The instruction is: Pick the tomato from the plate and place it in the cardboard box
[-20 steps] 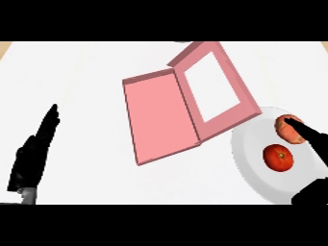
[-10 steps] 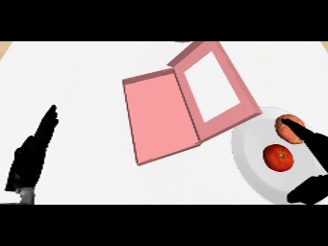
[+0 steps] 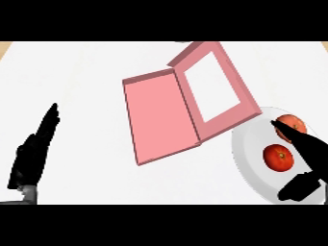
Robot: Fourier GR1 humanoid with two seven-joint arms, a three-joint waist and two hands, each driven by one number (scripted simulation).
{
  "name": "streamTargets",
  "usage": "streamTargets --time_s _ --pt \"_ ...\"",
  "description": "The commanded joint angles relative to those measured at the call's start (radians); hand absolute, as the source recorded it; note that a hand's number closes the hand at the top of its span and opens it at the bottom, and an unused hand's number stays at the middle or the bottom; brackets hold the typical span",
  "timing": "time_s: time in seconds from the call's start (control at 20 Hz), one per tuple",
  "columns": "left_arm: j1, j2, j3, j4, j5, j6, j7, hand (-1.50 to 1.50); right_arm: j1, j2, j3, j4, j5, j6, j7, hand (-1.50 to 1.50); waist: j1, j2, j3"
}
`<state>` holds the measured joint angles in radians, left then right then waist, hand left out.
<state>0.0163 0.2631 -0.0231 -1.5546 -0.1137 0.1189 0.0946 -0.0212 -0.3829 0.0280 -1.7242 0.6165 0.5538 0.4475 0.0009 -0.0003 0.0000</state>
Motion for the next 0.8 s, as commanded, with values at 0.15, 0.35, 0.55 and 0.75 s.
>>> streamTargets --time_s 0.15,0.35,0.55,0.75 --pt "-0.077 -0.022 0.054 0.114 -0.016 -0.034 -0.041 0.0 0.02 0.029 -0.015 0.085 0.051 -0.036 -0.109 1.5 -0.003 0.001 0.0" --pt "-0.023 0.005 0.06 0.019 -0.011 -0.046 -0.003 0.0 0.025 -0.005 0.003 0.016 0.19 -0.183 -0.139 1.5 -0.002 0.0 0.0" --pt "-0.01 -0.045 0.029 0.007 -0.037 -0.039 0.003 0.0 -0.048 -0.001 -0.023 0.053 0.207 -0.19 -0.162 1.5 0.0 0.0 0.0" --pt "0.008 -0.013 0.061 -0.011 -0.02 -0.059 0.004 0.0 0.086 0.111 0.082 -0.121 0.359 -0.266 0.056 1.5 -0.005 -0.003 -0.001"
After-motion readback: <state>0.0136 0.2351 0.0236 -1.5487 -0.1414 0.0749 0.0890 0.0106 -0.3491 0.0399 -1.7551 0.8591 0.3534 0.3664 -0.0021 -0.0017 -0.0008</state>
